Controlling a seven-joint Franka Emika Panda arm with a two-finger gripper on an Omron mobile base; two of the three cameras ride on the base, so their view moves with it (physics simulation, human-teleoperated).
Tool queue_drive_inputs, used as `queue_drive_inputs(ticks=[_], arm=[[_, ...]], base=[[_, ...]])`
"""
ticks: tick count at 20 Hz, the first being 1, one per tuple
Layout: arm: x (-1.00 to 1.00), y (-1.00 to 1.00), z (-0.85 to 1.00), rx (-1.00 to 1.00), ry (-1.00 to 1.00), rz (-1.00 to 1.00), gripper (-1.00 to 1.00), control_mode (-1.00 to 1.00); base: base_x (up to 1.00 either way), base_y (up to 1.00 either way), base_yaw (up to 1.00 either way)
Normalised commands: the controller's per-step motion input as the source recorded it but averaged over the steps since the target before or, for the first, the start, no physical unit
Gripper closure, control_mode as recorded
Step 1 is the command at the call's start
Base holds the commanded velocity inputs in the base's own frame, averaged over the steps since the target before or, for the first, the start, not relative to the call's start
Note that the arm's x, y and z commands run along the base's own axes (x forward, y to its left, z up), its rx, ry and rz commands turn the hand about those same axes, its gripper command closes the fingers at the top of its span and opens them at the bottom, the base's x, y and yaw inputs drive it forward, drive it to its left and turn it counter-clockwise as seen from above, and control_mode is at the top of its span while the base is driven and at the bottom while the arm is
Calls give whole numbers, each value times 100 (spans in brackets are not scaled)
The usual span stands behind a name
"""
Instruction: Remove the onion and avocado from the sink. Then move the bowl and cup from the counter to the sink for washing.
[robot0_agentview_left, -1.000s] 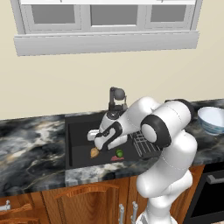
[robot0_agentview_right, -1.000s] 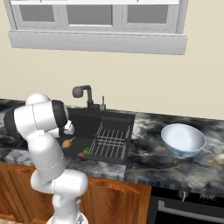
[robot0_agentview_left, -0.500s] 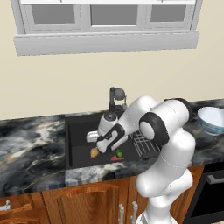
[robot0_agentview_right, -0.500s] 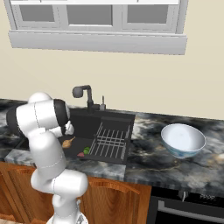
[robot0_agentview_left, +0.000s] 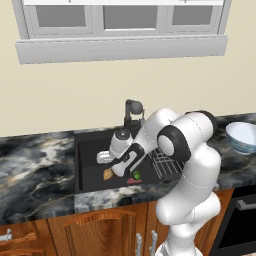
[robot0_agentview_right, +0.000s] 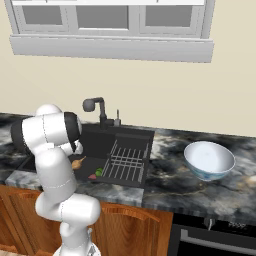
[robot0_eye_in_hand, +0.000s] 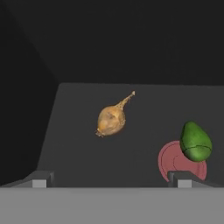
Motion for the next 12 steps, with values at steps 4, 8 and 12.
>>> queue_drive_inputs(ticks=[4, 8, 12], arm=[[4, 0, -2, 0, 0, -1, -100, -100], [5, 0, -1, 0, 0, -3, -100, -100], [5, 0, -2, 0, -1, -3, -100, -100]], base=[[0, 0, 0], [0, 0, 0], [0, 0, 0]])
